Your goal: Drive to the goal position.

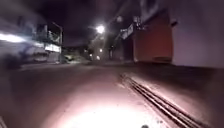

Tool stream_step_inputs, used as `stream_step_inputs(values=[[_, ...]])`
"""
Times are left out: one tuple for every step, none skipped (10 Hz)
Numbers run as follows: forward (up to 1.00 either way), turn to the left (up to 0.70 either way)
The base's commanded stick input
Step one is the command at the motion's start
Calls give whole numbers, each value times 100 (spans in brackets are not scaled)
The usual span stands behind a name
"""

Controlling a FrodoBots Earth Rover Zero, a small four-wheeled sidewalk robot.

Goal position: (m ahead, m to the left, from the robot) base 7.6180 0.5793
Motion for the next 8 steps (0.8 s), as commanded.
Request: stream_step_inputs(values=[[70, 0], [70, 0], [70, 0], [70, 0], [70, 0], [70, 0], [70, 0], [70, 0]])
